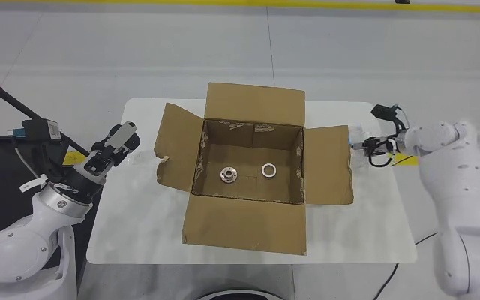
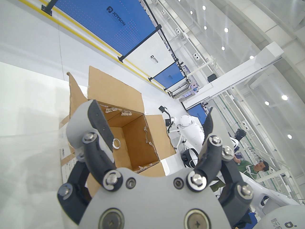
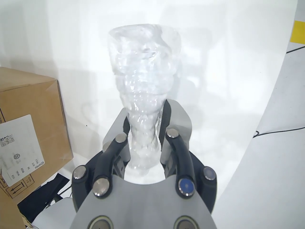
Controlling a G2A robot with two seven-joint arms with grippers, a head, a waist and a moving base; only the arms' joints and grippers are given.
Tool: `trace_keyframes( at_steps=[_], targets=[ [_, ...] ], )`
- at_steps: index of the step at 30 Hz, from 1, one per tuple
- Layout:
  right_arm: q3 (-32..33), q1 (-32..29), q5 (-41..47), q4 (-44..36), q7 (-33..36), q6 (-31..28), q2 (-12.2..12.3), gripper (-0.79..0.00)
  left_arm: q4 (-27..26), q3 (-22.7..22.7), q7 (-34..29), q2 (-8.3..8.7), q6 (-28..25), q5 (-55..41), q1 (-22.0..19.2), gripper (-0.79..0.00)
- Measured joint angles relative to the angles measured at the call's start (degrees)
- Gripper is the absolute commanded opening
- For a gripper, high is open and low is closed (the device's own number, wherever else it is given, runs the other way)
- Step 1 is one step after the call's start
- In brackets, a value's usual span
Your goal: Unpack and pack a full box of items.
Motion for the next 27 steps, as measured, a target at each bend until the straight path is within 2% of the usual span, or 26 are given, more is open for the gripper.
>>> trace_keyframes(
  at_steps=[7,11,14,17,22,24,27],
  targets=[
    [-0.63,2.21,0.21,0.36,-1.64,0.73,0.12,0.000,0.00,0.00,0.00,0.00,0.00,0.00,0.00,0.000],
    [-0.07,3.56,-1.24,-5.25,-3.00,2.09,1.14,0.000,0.00,0.00,0.00,0.00,0.00,0.00,0.00,0.000],
    [1.08,2.58,-1.59,-15.46,-1.21,4.36,2.12,0.000,0.00,0.00,0.00,0.00,0.00,0.00,0.00,0.000],
    [3.17,-2.00,-0.45,-32.71,3.51,8.43,3.20,0.000,0.00,0.00,0.00,0.00,0.00,0.00,0.00,0.000],
    [4.91,-13.99,1.20,-66.42,13.12,16.84,4.39,0.000,0.00,0.00,0.00,0.00,0.00,0.00,0.00,0.000],
    [3.38,-16.95,2.05,-75.78,15.32,17.82,4.45,0.000,0.00,0.00,0.00,0.00,0.00,0.00,0.00,0.000],
    [-0.56,-18.49,3.46,-83.17,16.64,17.40,4.22,0.000,0.00,0.00,0.00,0.00,0.00,0.00,0.00,0.000]
  ],
)
